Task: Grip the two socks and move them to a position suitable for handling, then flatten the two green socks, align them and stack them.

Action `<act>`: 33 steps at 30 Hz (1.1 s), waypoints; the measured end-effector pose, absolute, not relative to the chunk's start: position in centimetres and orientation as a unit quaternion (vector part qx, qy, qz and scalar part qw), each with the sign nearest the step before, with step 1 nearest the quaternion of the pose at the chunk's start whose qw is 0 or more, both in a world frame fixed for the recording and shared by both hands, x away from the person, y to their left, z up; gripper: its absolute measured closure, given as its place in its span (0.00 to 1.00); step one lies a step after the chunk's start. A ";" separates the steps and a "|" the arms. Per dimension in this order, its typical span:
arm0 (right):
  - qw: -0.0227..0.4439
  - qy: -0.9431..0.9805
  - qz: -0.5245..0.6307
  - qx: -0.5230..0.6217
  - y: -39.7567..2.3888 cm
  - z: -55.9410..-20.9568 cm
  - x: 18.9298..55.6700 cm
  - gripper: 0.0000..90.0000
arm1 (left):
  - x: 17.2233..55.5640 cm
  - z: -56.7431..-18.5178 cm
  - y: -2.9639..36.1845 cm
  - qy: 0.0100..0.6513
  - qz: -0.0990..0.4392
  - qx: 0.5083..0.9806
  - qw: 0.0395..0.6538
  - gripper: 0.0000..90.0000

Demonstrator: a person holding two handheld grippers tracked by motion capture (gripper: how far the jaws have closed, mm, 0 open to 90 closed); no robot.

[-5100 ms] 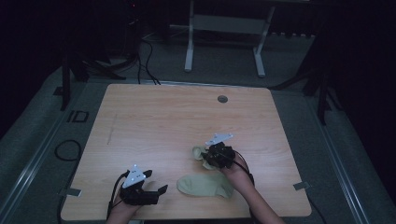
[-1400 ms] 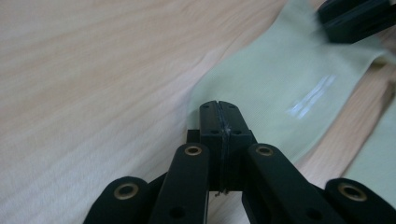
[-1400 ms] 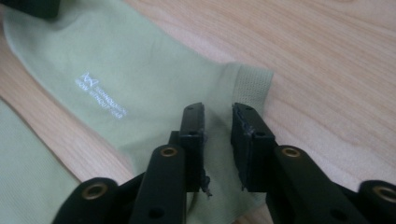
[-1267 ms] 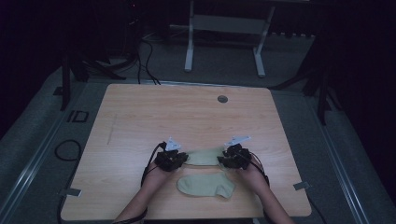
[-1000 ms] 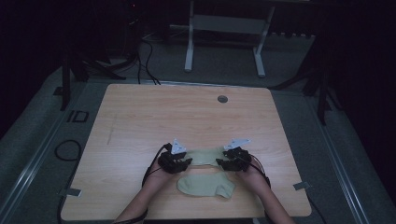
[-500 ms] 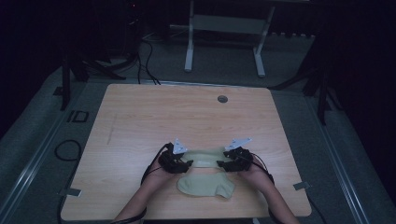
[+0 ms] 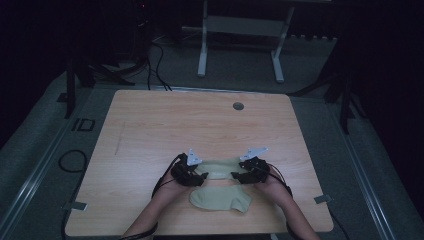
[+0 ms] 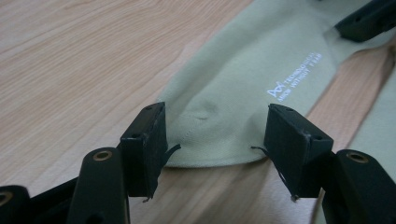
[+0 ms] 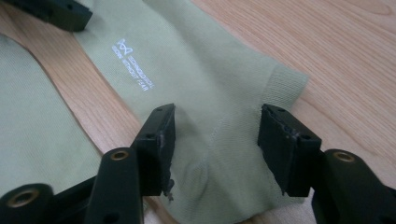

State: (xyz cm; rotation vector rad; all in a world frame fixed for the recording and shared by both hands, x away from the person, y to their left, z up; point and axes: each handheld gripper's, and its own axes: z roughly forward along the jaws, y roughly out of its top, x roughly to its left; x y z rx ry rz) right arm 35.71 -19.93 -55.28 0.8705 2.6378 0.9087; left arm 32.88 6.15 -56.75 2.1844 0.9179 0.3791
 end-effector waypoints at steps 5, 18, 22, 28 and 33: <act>0.102 0.902 0.309 0.285 -19.6 -55.1 35.8 0.44 | 32.3 -55.7 6.7 0.358 0.154 0.842 0.374 0.43; 0.104 0.873 0.350 0.324 -20.9 -52.1 34.2 0.43 | 29.0 -53.8 9.4 0.368 0.132 0.830 0.398 0.43; 0.104 0.879 0.343 0.314 -21.2 -52.3 32.5 0.53 | 27.7 -54.4 9.7 0.369 0.123 0.834 0.391 0.43; 0.094 0.891 0.328 0.300 -21.5 -53.5 29.9 0.62 | 26.4 -55.3 9.3 0.369 0.106 0.844 0.375 0.45; 0.095 0.897 0.304 0.307 -22.3 -54.4 28.2 0.64 | 25.9 -56.2 8.9 0.367 0.100 0.849 0.368 0.47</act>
